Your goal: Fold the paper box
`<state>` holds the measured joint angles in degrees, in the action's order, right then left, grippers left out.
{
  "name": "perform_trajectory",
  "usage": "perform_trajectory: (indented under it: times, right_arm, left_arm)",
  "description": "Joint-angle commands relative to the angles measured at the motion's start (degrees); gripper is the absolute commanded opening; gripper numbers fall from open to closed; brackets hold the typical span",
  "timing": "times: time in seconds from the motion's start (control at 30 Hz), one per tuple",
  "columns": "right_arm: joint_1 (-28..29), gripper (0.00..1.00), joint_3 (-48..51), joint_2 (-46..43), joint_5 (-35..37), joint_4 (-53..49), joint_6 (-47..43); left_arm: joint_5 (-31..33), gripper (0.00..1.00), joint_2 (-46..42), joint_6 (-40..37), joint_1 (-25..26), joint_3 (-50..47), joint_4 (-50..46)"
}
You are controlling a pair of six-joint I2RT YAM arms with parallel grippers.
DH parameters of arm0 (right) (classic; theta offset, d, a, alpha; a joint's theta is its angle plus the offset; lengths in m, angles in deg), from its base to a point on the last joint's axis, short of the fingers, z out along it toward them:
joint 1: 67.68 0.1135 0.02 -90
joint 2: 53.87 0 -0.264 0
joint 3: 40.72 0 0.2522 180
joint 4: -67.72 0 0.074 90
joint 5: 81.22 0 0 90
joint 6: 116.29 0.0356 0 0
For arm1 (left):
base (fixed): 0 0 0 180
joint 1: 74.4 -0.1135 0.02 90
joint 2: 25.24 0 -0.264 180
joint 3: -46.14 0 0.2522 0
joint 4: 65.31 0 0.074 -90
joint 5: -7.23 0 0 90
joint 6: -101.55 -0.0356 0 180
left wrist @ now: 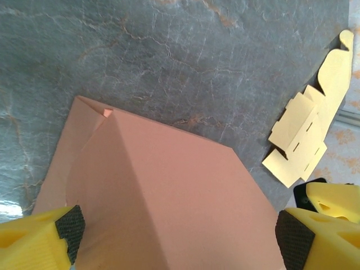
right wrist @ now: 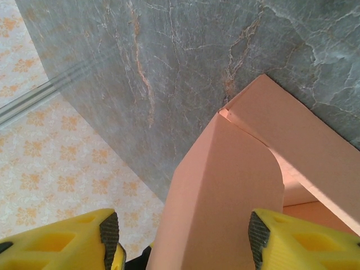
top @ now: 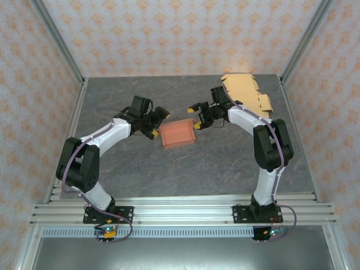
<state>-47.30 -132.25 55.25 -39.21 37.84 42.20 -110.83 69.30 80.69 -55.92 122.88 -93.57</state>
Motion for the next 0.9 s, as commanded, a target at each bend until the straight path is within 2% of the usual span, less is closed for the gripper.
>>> perform_trajectory:
  times: [0.0,0.23,0.37,0.53,0.87]
  right_arm:
    - [0.56,0.64,-0.08,-1.52,-0.53,-1.35,4.02]
    - [1.28,0.60,0.88,-1.48,-0.03,-1.61,3.43]
    - [1.33,0.56,2.54,-1.63,0.60,-1.99,2.48]
    - [1.29,0.55,4.08,-1.55,2.04,-3.92,-0.68]
    - [1.35,0.52,5.85,-1.54,6.73,-7.26,-5.65]
  left_arm:
    - [-0.91,0.90,1.80,2.49,1.80,0.89,3.49]
    - [-0.84,0.85,3.26,2.99,3.22,0.78,5.27]
    - [-0.40,0.75,3.54,1.43,3.22,-0.44,5.10]
    - [0.08,0.63,3.66,-2.51,3.32,-1.88,4.59]
    - [4.93,0.53,3.02,-14.18,3.65,-3.19,-1.52]
